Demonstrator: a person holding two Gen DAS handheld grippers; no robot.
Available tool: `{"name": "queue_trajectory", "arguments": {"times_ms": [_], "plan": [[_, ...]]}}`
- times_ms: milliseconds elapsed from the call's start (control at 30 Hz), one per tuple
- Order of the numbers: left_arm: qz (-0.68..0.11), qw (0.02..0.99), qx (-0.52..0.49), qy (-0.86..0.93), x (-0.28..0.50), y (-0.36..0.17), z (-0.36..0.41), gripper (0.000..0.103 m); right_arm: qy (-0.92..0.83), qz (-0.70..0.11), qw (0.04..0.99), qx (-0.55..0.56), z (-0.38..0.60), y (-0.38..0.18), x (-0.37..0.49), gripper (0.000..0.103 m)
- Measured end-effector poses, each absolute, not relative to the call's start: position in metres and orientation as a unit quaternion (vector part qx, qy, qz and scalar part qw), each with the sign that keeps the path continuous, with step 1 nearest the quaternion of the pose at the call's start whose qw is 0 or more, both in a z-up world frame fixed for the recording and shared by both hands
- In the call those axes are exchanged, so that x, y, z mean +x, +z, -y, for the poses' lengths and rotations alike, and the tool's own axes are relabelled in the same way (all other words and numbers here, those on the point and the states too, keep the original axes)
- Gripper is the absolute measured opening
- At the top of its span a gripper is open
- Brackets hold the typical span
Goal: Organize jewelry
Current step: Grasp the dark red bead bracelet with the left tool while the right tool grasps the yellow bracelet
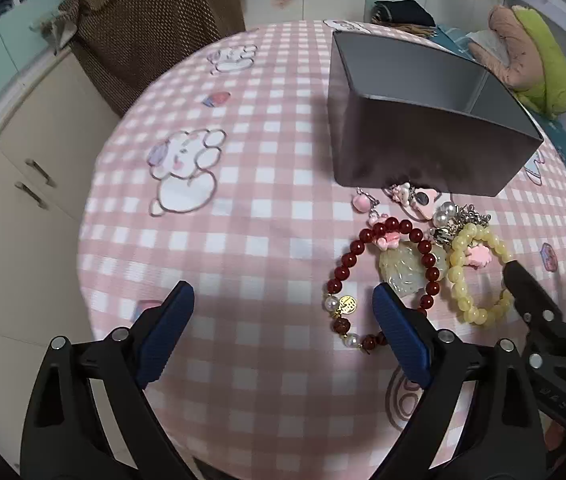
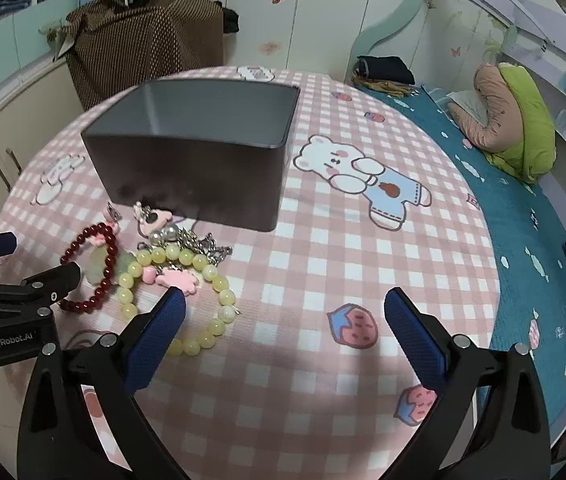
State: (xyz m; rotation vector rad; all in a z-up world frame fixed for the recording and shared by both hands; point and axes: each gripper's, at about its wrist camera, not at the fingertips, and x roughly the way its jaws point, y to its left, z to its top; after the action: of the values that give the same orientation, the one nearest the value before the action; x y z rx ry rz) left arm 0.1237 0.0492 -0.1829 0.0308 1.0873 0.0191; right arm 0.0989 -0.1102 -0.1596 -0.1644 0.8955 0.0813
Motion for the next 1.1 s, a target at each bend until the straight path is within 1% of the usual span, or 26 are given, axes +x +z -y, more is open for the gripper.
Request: {"name": "queue_trajectory", "arguments": {"times_ms": [33, 100, 133, 200, 233, 267, 300, 333, 367, 400, 433, 467, 500, 767, 1100], "plan": [[-0.515, 0.857, 0.011, 0.003, 0.124, -0.184, -0.050, 0.087, 0.039, -0.434, 0.896, -0.083, 0.109, -0.162, 0.100, 0.093], [-0.507, 0.862, 0.012, -0.012, 0.123, -0.185, -0.050, 0.084, 0.041, -0.443, 0.891, -0.084, 0.109, -0.169, 0.103, 0.082], [-0.504, 0.863, 0.014, -0.016, 0.123, -0.184, -0.049, 0.081, 0.045, -0.441, 0.893, -0.076, 0.111, -0.168, 0.103, 0.080], [-0.500, 0.866, 0.017, -0.025, 0.121, -0.185, -0.049, 0.079, 0.060, -0.443, 0.892, -0.065, 0.114, -0.169, 0.104, 0.071], [-0.497, 0.867, 0.017, -0.028, 0.120, -0.184, -0.048, 0.076, 0.070, -0.441, 0.892, -0.063, 0.114, -0.168, 0.103, 0.068], [-0.493, 0.869, 0.020, -0.033, 0.119, -0.184, -0.047, 0.070, 0.079, -0.440, 0.892, -0.061, 0.114, -0.168, 0.103, 0.060], [-0.489, 0.871, 0.022, -0.037, 0.118, -0.183, -0.046, 0.066, 0.095, -0.442, 0.891, -0.053, 0.114, -0.167, 0.103, 0.049], [-0.487, 0.872, 0.024, -0.041, 0.118, -0.182, -0.046, 0.055, 0.100, -0.442, 0.890, -0.051, 0.112, -0.166, 0.102, 0.045], [-0.485, 0.873, 0.026, -0.044, 0.118, -0.181, -0.045, 0.043, 0.102, -0.440, 0.890, -0.055, 0.109, -0.166, 0.101, 0.038], [-0.484, 0.874, 0.027, -0.046, 0.118, -0.180, -0.044, 0.038, 0.110, -0.439, 0.890, -0.057, 0.108, -0.166, 0.100, 0.032], [-0.482, 0.874, 0.027, -0.051, 0.116, -0.179, -0.043, 0.027, 0.109, -0.438, 0.890, -0.058, 0.107, -0.166, 0.100, 0.028], [-0.482, 0.874, 0.024, -0.056, 0.116, -0.178, -0.043, 0.012, 0.107, -0.437, 0.891, -0.061, 0.105, -0.165, 0.099, 0.017], [-0.483, 0.873, 0.016, -0.060, 0.117, -0.179, -0.046, 0.009, 0.103, -0.437, 0.892, -0.063, 0.106, -0.165, 0.098, 0.009], [-0.490, 0.867, -0.036, -0.082, 0.119, -0.175, -0.057, 0.007, 0.107, -0.438, 0.892, -0.041, 0.112, -0.164, 0.097, 0.009], [-0.451, 0.883, -0.060, -0.116, 0.107, -0.139, -0.051, 0.007, 0.111, -0.407, 0.906, -0.033, 0.115, -0.141, 0.089, 0.009]]}}
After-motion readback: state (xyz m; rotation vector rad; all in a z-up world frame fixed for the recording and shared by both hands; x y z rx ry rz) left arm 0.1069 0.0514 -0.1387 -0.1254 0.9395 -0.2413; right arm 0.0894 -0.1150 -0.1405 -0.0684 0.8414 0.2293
